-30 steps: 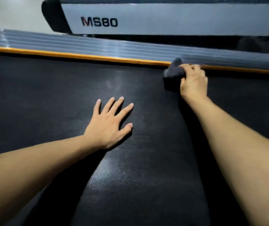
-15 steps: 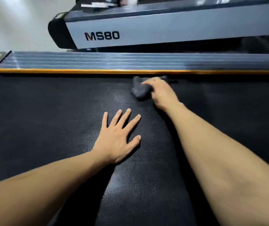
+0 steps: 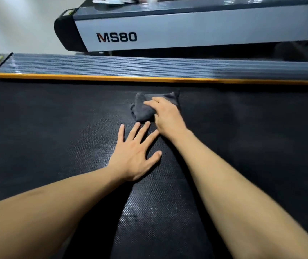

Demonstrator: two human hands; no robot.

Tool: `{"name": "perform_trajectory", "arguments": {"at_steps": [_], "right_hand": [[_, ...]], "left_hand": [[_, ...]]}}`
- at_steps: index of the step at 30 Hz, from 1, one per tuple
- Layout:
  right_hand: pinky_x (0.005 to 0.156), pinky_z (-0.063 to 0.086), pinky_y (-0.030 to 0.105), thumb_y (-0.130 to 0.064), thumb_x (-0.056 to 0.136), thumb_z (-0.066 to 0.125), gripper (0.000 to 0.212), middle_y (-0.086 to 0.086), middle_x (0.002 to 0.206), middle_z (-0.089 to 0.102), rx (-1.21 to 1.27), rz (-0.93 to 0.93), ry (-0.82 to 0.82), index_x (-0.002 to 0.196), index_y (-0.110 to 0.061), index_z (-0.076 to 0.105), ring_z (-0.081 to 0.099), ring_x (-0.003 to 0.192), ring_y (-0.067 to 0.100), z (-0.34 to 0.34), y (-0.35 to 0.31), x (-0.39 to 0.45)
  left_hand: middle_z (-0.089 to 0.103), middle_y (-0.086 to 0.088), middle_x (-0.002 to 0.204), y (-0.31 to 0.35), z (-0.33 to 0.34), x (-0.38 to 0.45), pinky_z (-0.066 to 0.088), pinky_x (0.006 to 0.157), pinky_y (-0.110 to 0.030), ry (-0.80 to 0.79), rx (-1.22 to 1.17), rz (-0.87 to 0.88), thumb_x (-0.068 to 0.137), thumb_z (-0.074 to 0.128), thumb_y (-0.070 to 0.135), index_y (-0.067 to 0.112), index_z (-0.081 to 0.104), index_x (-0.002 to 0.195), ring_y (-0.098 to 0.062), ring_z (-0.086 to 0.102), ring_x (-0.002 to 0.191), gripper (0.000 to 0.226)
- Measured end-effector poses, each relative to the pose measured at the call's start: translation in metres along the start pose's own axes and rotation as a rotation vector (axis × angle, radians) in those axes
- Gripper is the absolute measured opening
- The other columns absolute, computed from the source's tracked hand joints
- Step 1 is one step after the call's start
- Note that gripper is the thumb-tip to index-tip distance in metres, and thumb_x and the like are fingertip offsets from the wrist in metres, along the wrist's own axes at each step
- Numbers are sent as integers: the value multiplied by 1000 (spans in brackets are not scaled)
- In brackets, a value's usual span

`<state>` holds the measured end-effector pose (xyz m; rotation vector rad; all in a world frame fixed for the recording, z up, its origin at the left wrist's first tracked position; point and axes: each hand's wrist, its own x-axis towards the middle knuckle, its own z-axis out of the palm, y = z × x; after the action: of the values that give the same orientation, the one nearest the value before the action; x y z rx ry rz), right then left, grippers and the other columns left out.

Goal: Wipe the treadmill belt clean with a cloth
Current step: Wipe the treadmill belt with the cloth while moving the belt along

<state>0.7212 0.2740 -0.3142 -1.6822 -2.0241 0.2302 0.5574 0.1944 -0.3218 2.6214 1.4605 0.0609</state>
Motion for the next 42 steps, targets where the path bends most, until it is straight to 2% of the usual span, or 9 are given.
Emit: {"name": "perform_trajectory", "arguments": {"at_steps": [7,12,18,22,26,30,34,37,42], "right_hand": [[116,27,29,9,77,51,60,11,138,56,-87,310,147,130,-17,62,48,131,27,-79,116,-56],[110,34,30,2,78,48,53,11,130,61,-42,472,224,125,-15,64,53,124,29,-74,101,-53],[110,38,42,-12,77,42,51,18,130,62,70,99,17,120,-16,69,56,122,35,10,-33,-37],[113,35,44,-3,79,46,58,14,142,53,35,19,-89,131,-22,62,49,130,34,-4,-22,-38],[116,30,32,5,76,47,64,10,146,50,-21,331,51,132,-24,62,46,133,28,-59,58,-75],[117,29,36,-1,83,42,58,13,148,46,-55,599,124,134,-20,59,41,138,29,-84,79,-94],[113,34,48,-9,72,40,60,24,136,55,-1,346,43,125,-13,66,50,127,40,-22,-11,-84],[120,22,43,-1,85,44,55,21,148,45,40,111,-79,136,-18,57,39,140,35,7,-70,-84],[118,23,32,5,81,47,64,14,152,42,-19,241,-37,138,-22,56,37,140,32,-45,8,-111]], "left_hand": [[5,2,173,0,1,-3,-4,124,-60,19,-32,-13,96,18,71,44,6,161,-23,-1,159,72],[26,-6,167,-3,-3,-23,6,128,-52,72,-92,-2,96,25,64,31,29,159,-26,18,157,71],[16,1,171,-17,-6,-99,5,128,-44,55,-99,-38,98,27,60,34,21,162,-19,6,159,70],[3,6,172,-14,-5,-116,2,129,-44,22,-86,-51,99,24,61,39,8,163,-14,-6,159,69],[3,4,172,-11,-2,-114,6,129,-46,39,-70,-77,98,21,64,40,6,163,-14,-7,159,70],[4,3,172,-11,-1,-114,5,129,-46,35,-81,-79,97,21,64,38,9,163,-15,-6,159,72],[7,3,172,-10,-4,-114,4,129,-45,34,-81,-87,96,21,64,37,12,163,-16,-4,159,73],[14,-1,172,-12,-6,-113,5,129,-45,23,-85,-70,96,24,63,36,18,162,-18,2,159,72],[13,1,172,-16,-3,-114,4,129,-44,32,-89,-68,96,24,64,38,17,162,-17,2,159,72]]}}
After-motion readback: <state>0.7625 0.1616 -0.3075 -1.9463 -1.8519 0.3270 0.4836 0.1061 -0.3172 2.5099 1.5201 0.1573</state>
